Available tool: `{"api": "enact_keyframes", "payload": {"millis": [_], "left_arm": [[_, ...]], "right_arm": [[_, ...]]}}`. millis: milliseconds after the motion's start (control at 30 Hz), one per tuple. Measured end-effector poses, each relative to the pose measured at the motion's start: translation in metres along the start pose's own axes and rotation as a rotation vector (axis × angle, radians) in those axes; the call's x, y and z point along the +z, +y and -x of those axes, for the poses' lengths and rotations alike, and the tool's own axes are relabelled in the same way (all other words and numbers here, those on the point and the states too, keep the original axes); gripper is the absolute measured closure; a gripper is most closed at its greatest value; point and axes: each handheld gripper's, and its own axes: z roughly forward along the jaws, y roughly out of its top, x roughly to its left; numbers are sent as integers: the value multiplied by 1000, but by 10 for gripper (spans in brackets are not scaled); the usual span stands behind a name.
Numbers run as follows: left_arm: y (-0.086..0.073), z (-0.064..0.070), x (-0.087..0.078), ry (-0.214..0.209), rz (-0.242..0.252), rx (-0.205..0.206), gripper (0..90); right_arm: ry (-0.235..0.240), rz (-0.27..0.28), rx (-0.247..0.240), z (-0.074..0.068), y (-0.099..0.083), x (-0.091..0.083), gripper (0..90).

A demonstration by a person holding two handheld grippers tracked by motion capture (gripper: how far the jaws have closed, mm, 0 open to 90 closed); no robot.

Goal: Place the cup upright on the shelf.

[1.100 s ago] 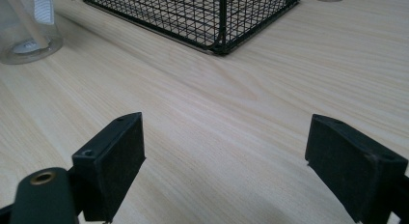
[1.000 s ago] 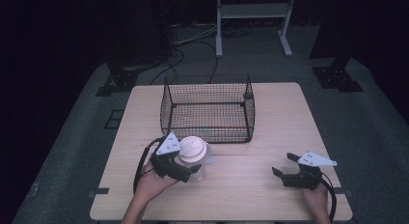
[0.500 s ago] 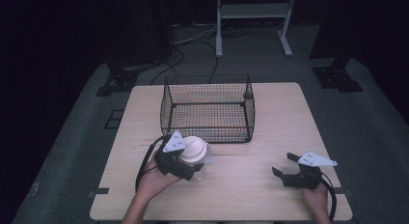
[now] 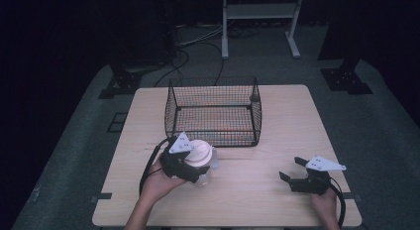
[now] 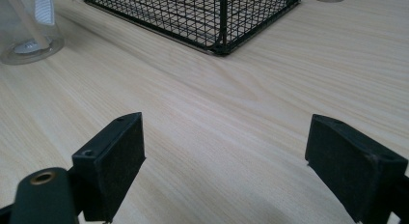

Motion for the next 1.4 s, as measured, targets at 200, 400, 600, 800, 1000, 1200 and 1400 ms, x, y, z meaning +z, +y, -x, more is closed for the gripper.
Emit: {"api": "enact_keyframes", "payload": {"millis": [200, 400, 600, 800, 1000, 1200, 1400], "left_arm": [[5, 0, 1, -7, -27, 22, 50], [12, 2, 2, -12, -52, 46, 51], [23, 3, -3, -15, -47, 63, 51], [38, 4, -10, -32, -42, 79, 51], [56, 0, -20, -49, -41, 95, 51], [74, -6, -27, -68, -39, 104, 51], [94, -14, -33, -85, -28, 122, 51]], "right_arm": [[0, 1, 1, 0, 0, 0, 128], [0, 1, 2, 0, 0, 0, 129], [2, 2, 0, 0, 0, 0, 129], [1, 5, 2, 0, 0, 0, 128], [2, 5, 3, 0, 0, 0, 129], [2, 8, 6, 1, 0, 0, 128], [2, 8, 6, 1, 0, 0, 129]]}}
